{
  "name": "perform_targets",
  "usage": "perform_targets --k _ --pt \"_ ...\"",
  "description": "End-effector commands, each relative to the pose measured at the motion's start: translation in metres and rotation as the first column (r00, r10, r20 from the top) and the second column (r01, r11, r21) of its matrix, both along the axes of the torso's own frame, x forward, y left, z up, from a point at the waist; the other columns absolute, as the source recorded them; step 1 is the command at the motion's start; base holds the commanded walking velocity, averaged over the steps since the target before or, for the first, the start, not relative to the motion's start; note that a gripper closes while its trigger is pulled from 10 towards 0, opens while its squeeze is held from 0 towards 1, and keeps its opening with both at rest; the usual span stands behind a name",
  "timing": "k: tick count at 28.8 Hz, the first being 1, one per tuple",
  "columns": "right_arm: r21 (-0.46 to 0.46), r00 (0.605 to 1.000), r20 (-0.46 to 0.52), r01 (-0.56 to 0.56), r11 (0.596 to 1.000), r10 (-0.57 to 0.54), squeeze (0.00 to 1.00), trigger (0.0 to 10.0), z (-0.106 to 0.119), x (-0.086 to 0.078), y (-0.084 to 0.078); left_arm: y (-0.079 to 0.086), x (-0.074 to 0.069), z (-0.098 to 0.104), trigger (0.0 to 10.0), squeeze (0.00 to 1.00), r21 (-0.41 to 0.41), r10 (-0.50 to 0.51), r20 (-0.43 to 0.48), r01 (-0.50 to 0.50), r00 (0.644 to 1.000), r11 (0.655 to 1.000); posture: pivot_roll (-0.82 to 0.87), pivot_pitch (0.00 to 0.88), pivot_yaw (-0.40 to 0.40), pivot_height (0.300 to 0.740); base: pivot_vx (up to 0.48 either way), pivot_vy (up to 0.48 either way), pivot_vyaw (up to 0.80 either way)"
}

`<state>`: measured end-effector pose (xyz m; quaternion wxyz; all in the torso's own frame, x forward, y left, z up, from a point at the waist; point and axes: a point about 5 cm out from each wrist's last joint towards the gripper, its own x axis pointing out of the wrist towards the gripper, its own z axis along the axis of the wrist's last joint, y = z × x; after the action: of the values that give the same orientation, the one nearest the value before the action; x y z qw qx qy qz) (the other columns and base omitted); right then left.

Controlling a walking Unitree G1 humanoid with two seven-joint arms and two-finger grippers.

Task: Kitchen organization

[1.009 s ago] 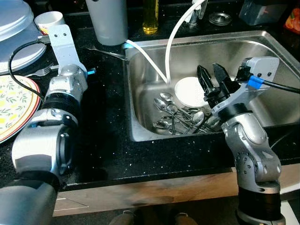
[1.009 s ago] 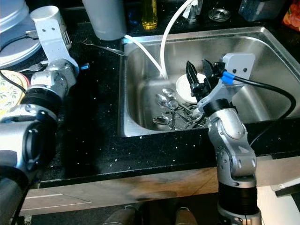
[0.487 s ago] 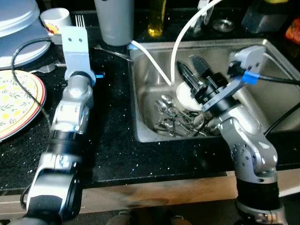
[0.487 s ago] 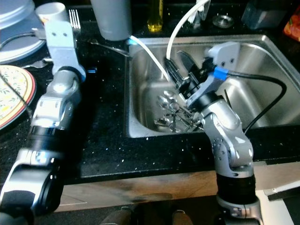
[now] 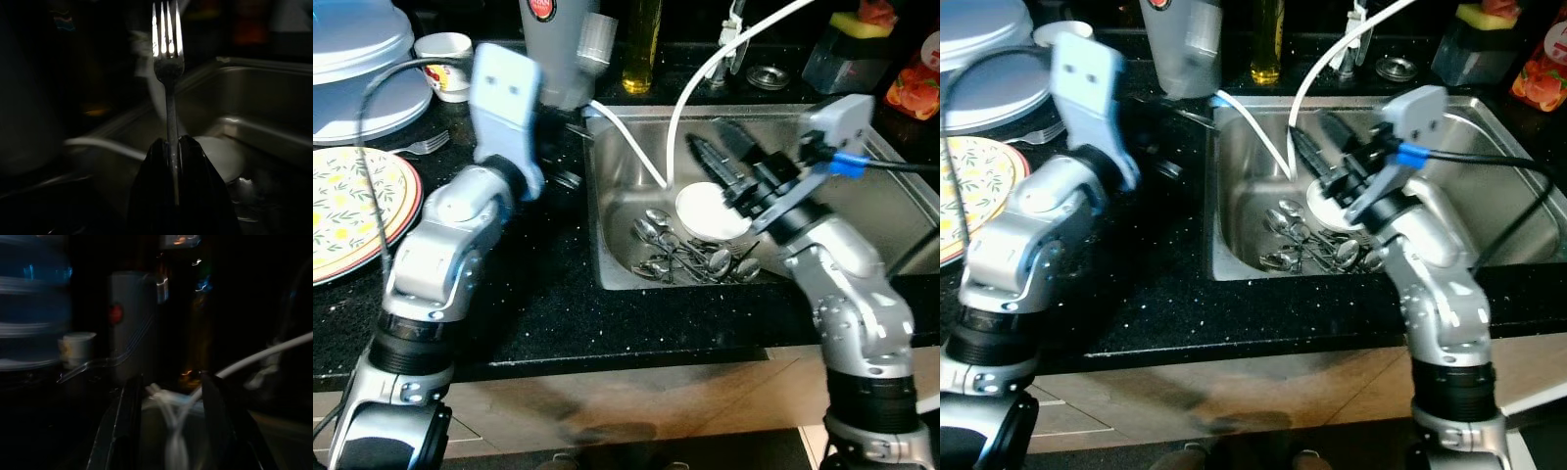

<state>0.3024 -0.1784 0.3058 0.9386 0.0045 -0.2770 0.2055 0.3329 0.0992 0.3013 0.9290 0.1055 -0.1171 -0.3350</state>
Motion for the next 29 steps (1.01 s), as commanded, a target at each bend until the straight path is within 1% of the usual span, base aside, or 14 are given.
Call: perform_targets --k 1,6,10,12,13,14,15,17,21,24,25,27,28,29 --pt "0.046 0.993 0.020 0.112 0.993 -0.113 0.00 10.0 0.004 -0.001 -0.019 -0.012 0.002 -0.001 10.0 0.00 0.011 -0.113 -0.023 0.113 0.993 0.994 0.06 0.070 0.009 0.740 0.000 0.000 0.00" --pt "0.092 0.949 0.016 0.311 0.946 -0.314 0.00 10.0 0.007 0.003 -0.049 -0.039 0.021 -0.009 10.0 0.00 0.031 -0.239 -0.052 0.240 0.970 0.970 0.03 0.038 0.001 0.740 0.000 0.000 0.00" --pt "0.083 0.932 0.020 0.360 0.929 -0.363 0.00 10.0 0.008 0.006 -0.054 -0.049 0.030 -0.013 10.0 0.00 0.043 -0.264 -0.084 0.268 0.961 0.962 0.03 0.036 0.003 0.740 0.000 0.000 0.00" --pt "0.082 0.935 0.018 0.352 0.932 -0.354 0.00 10.0 0.006 0.007 -0.053 -0.065 0.039 -0.026 10.0 0.00 0.048 -0.251 -0.170 0.263 0.953 0.964 0.02 0.030 0.006 0.740 0.000 0.000 0.00" --pt "0.081 0.939 0.016 0.342 0.936 -0.345 0.00 10.0 0.004 0.007 -0.050 -0.073 0.043 -0.036 10.0 0.89 0.068 -0.229 -0.212 0.248 0.950 0.966 0.02 0.020 0.011 0.740 0.000 0.000 0.00" --pt "0.081 0.941 0.014 0.336 0.938 -0.338 0.00 10.0 0.003 0.007 -0.048 -0.078 0.045 -0.043 10.0 0.89 0.083 -0.214 -0.236 0.240 0.948 0.967 0.02 0.020 0.011 0.740 0.000 0.000 0.00" --pt "0.080 0.943 0.013 0.331 0.940 -0.333 0.00 10.0 0.002 0.007 -0.045 -0.082 0.047 -0.051 10.0 1.00 0.096 -0.202 -0.263 0.234 0.943 0.967 0.01 0.012 0.013 0.740 0.000 0.000 0.00" --pt "0.080 0.943 0.012 0.329 0.941 -0.331 0.00 10.0 0.001 0.007 -0.044 -0.084 0.048 -0.055 10.0 1.00 0.102 -0.198 -0.278 0.234 0.940 0.967 0.01 0.012 0.013 0.740 0.000 0.000 0.00" --pt "0.078 0.956 0.014 0.290 0.954 -0.292 0.00 10.0 0.001 0.008 -0.036 -0.092 0.050 -0.070 10.0 1.00 0.131 -0.143 -0.232 0.177 0.962 0.976 0.01 0.008 0.009 0.740 0.000 0.000 0.00" --pt "0.073 0.968 0.021 0.250 0.966 -0.252 0.00 10.0 0.001 0.008 -0.028 -0.093 0.050 -0.059 10.0 1.00 -0.032 -0.171 -0.171 0.168 0.970 0.985 0.01 0.008 0.011 0.740 0.000 0.000 0.00" --pt "0.068 0.973 0.023 0.228 0.971 -0.230 0.00 10.0 0.000 0.007 -0.024 -0.086 0.053 -0.047 10.0 0.36 -0.106 -0.148 -0.137 0.134 0.979 0.985 0.01 0.010 0.009 0.740 0.000 0.000 0.00" --pt "0.065 0.976 0.025 0.215 0.974 -0.217 0.00 10.0 0.000 0.007 -0.022 -0.080 0.055 -0.039 10.0 0.36 -0.150 -0.128 -0.116 0.110 0.985 0.983 0.01 0.010 0.009 0.740 0.000 0.000 0.00" --pt "0.055 0.982 0.024 0.188 0.981 -0.189 0.00 10.0 -0.001 0.005 -0.018 -0.071 0.059 -0.030 10.0 0.00 -0.182 -0.102 -0.099 0.083 0.990 0.980 0.01 0.013 0.010 0.740 0.000 0.000 0.00" --pt "0.055 0.982 0.024 0.188 0.981 -0.189 0.00 10.0 -0.001 0.005 -0.018 -0.071 0.059 -0.030 10.0 0.00 -0.182 -0.102 -0.099 0.083 0.990 0.980 0.01 0.013 0.010 0.740 0.000 0.000 0.00"
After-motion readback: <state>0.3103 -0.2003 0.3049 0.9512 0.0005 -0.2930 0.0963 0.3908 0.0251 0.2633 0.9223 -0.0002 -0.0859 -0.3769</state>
